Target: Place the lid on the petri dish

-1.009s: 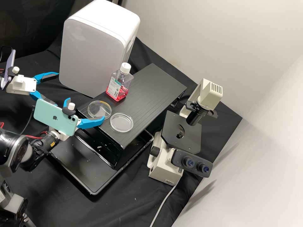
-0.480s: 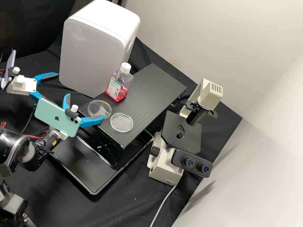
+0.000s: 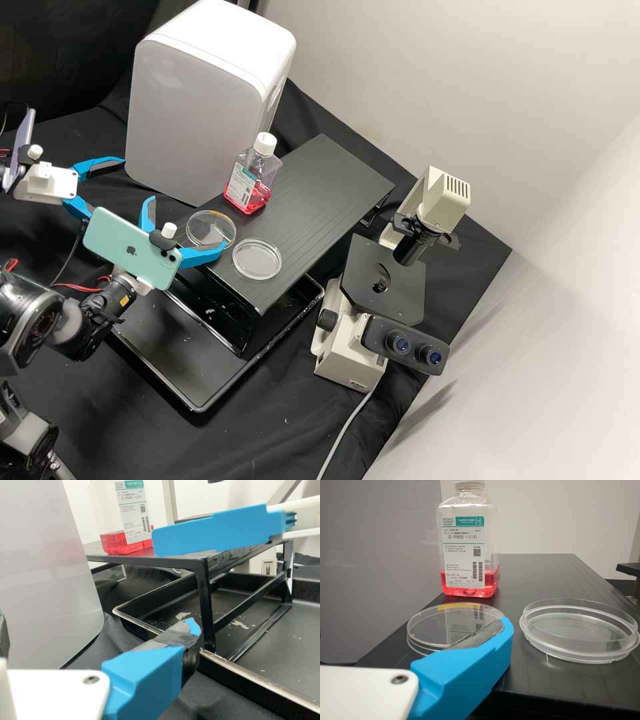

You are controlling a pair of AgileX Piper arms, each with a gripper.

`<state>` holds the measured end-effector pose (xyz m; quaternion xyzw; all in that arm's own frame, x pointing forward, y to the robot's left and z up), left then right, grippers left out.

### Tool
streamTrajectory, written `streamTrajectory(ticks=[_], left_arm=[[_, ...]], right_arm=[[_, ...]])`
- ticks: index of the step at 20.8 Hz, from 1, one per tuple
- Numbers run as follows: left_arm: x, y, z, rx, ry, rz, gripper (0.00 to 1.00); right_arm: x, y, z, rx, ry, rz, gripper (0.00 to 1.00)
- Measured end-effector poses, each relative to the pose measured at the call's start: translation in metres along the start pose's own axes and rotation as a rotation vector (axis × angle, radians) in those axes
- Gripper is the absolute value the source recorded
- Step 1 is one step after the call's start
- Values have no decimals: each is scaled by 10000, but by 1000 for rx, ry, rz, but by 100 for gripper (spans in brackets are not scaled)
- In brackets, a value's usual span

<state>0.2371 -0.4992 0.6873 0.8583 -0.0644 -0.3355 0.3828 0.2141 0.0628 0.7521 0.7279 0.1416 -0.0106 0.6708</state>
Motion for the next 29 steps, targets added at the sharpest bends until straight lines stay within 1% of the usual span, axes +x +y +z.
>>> streamTrajectory(ticks=[4,10,14,16,17,20,29], left_arm=[[0,0,0,0,0,0,100],[0,0,0,0,0,0,100],[0,0,0,0,0,0,100],[0,0,0,0,0,0,100],[0,0,0,0,0,0,100],[0,0,0,0,0,0,100],[0,0,0,0,0,0,100]], right_arm=[[4,21,33,-1,-21,1,100],[0,76,65,0,-37,24,100],[20,137,90,0,-48,52,100],[35,144,118,0,-60,55,100],[50,153,121,0,-61,59,100],[66,132,143,-4,-68,46,100],[178,112,170,-4,-72,42,100]])
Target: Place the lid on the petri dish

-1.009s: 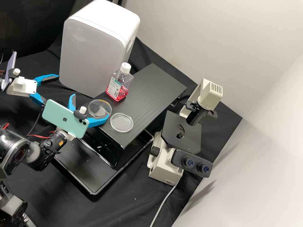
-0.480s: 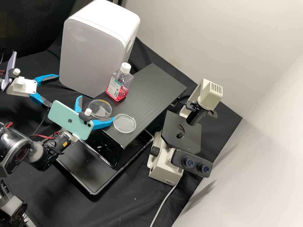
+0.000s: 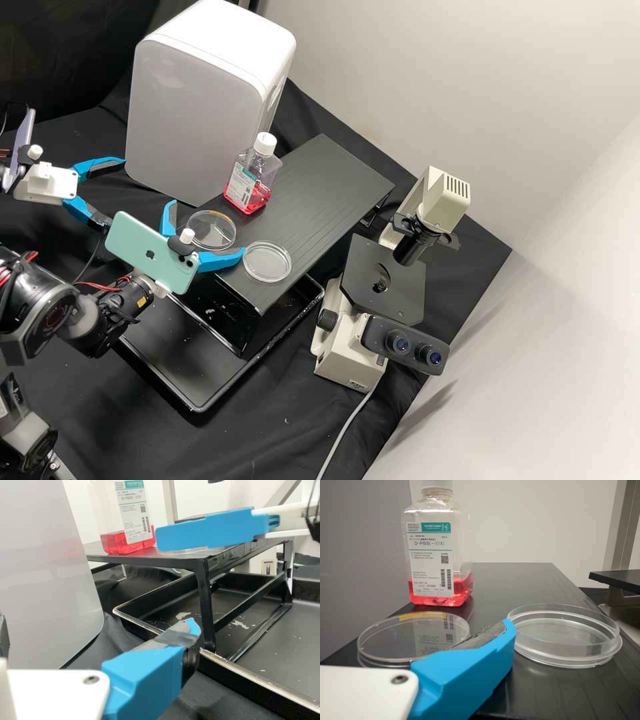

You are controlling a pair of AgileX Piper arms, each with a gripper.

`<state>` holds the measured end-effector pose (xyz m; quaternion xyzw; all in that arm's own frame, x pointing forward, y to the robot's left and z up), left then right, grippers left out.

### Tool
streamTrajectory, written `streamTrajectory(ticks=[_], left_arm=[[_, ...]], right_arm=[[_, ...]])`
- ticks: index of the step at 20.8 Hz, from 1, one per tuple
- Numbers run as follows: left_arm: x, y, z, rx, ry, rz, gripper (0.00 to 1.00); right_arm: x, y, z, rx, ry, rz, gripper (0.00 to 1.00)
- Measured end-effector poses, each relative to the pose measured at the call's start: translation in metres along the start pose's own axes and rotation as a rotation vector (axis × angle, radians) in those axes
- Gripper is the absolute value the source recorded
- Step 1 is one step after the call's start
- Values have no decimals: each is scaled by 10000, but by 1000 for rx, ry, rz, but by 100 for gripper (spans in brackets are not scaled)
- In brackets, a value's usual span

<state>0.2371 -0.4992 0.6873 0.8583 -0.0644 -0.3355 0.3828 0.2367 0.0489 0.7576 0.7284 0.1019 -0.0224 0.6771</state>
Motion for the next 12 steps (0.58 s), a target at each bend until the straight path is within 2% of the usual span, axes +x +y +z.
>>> streamTrajectory(ticks=[10,11,12], left_arm=[[0,0,0,0,0,0,100],[0,0,0,0,0,0,100],[0,0,0,0,0,0,100]], right_arm=[[62,-6,2,0,3,3,100],[62,-6,2,0,3,3,0],[62,-6,2,0,3,3,0]])
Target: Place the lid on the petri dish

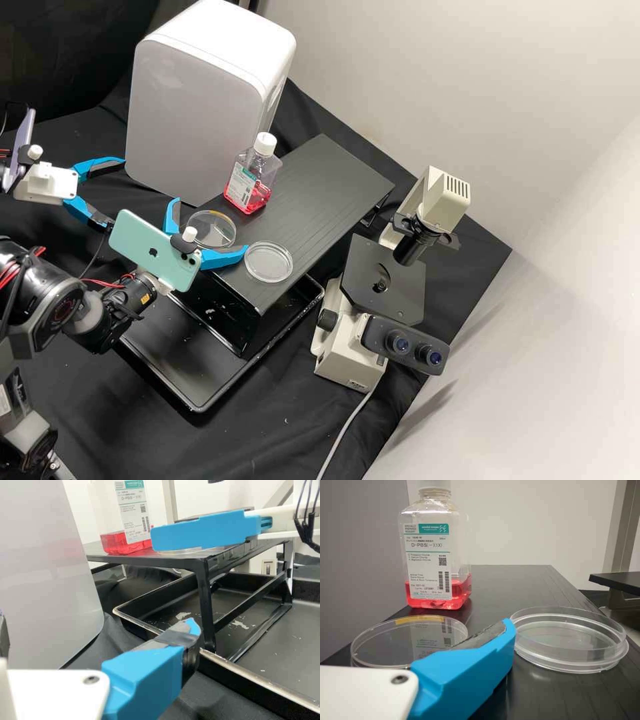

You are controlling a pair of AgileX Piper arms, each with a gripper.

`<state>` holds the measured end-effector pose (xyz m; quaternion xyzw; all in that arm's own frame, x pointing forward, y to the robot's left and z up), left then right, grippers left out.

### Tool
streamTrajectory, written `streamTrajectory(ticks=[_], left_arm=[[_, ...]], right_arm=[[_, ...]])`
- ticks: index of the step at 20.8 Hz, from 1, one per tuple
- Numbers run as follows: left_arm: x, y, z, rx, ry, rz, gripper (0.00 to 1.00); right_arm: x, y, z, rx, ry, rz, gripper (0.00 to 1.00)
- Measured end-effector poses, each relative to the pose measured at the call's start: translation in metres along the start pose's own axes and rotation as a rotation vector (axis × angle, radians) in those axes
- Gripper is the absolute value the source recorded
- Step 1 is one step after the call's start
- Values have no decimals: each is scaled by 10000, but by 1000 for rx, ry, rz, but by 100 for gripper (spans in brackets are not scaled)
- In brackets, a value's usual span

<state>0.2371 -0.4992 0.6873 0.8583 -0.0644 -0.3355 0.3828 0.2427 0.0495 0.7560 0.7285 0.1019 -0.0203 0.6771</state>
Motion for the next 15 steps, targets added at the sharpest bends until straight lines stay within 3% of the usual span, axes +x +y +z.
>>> streamTrajectory(ticks=[15], left_arm=[[0,0,0,0,0,0,100]], right_arm=[[-4,-22,-32,3,10,-6,0]])
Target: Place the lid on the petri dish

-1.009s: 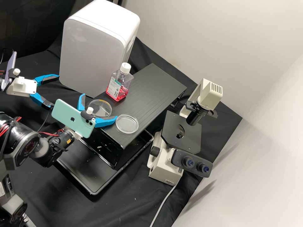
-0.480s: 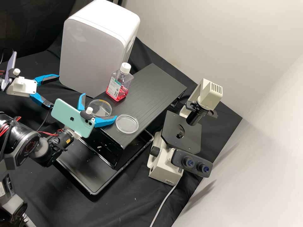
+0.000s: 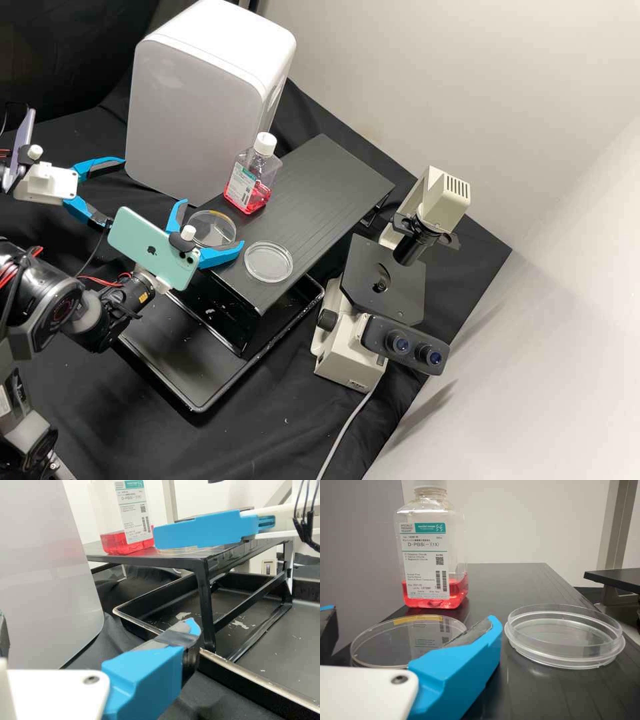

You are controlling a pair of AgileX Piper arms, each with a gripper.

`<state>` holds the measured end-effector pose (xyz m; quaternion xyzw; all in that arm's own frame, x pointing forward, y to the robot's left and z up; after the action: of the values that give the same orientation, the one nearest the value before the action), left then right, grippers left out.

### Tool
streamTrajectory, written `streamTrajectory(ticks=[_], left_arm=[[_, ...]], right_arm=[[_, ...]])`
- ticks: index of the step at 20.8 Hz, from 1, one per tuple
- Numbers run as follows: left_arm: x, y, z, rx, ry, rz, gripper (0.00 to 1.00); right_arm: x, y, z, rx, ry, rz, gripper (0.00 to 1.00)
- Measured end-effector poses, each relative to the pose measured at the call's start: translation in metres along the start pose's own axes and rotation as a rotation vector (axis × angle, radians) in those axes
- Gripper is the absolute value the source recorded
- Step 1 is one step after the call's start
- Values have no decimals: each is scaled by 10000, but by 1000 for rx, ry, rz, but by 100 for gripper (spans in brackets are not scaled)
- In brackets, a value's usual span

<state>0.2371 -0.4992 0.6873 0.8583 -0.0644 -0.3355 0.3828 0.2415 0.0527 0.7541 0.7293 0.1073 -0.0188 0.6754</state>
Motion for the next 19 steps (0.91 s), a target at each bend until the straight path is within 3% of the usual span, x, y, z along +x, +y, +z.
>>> streamTrajectory(ticks=[19], left_arm=[[0,0,0,0,0,0,100]], right_arm=[[0,5,8,10,-5,1,0]])
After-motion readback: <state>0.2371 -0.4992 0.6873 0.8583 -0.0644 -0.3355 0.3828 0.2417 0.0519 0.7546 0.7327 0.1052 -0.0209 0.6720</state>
